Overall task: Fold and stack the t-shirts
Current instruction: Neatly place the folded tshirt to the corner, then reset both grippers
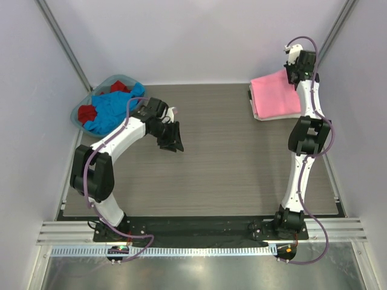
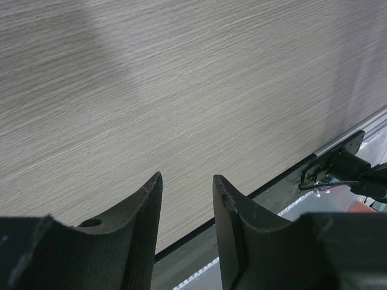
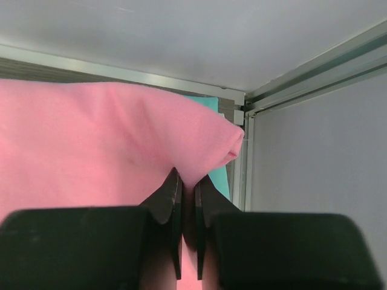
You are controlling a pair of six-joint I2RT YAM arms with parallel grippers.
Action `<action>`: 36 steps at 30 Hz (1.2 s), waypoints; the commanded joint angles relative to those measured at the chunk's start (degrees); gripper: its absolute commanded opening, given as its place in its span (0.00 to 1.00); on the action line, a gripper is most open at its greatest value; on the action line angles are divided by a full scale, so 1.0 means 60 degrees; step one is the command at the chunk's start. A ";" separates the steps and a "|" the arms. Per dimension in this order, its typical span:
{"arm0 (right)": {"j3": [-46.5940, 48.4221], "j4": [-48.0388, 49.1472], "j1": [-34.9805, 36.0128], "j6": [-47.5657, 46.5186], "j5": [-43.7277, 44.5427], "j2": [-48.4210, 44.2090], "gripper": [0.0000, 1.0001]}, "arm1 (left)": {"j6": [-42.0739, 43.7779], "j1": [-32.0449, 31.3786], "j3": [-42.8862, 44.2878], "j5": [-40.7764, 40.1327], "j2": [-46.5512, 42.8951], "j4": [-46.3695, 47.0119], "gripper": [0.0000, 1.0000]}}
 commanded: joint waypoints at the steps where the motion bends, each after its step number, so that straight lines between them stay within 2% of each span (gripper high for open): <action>1: 0.0791 0.1167 -0.0117 0.0183 0.0012 0.0162 0.18 | 0.0167 -0.0004 0.0168 0.0284 0.0136 0.0257 0.41; 4: 0.1025 0.1373 -0.0161 0.0314 0.0172 0.0440 0.41 | 0.0152 -0.0004 0.0183 0.0284 0.0180 0.0257 0.41; 6: 0.1084 0.1461 -0.0191 0.0490 0.0204 0.0412 0.46 | 0.0152 -0.0019 0.0169 0.0270 0.0165 0.0300 0.41; 7: 0.0997 0.1519 -0.0176 0.0694 0.0188 0.0238 0.55 | 0.0152 -0.0004 0.0154 0.0299 0.0165 0.0272 0.41; 12: -0.0189 0.1754 -0.0191 0.1368 0.0188 -0.0685 0.66 | 0.0137 -0.0033 0.0110 0.0358 0.0019 0.0315 0.41; 15: -0.0848 0.1362 -0.0162 0.2100 0.0378 -0.1578 0.77 | 0.0152 -0.0019 0.0022 0.0270 -0.0230 0.0359 0.41; 16: -0.0980 0.1141 -0.0103 0.2392 0.0480 -0.1856 0.86 | 0.0137 -0.0019 0.0036 0.0255 -0.0332 0.0359 0.41; 19: -0.1842 0.0058 0.0028 0.3754 0.0685 -0.3130 0.99 | -0.0008 -0.0033 0.0226 0.0518 -0.0624 0.0447 0.41; 20: -0.2092 -0.0293 0.0058 0.4164 0.0715 -0.3481 1.00 | -0.0111 -0.0019 0.0285 0.0620 -0.0713 0.0505 0.40; 21: -0.2414 -0.1022 0.0073 0.5226 0.0614 -0.4297 0.99 | -0.0199 -0.0033 0.0300 0.0824 -0.0844 0.0767 0.40; 22: -0.3157 -0.1435 0.0174 0.5541 -0.0373 -0.4667 1.00 | -0.0403 -0.0019 0.0373 0.0884 -0.1107 0.0871 0.41; 23: -0.3657 -0.1976 0.0248 0.5893 -0.0673 -0.5686 1.00 | -0.0434 -0.0019 0.0504 0.0943 -0.1283 0.1017 0.40; 25: -0.5437 -0.2084 0.0409 0.6903 -0.1041 -0.6818 1.00 | -0.0478 -0.0019 0.0535 0.0783 -0.1649 0.1179 0.41; 28: -0.7360 -0.2098 0.0848 0.7592 -0.1248 -0.8944 1.00 | -0.0361 0.0157 0.0520 0.0695 -0.2469 0.1268 0.42; 30: -0.8024 -0.2347 0.1025 0.7727 -0.1583 -1.0302 1.00 | -0.0302 0.0215 0.0404 0.0666 -0.3099 0.1238 0.43; 36: -0.9900 -0.2567 0.1084 0.8883 -0.2901 -1.2696 1.00 | -0.0828 0.0201 -0.0752 0.0607 -0.4899 0.1897 0.48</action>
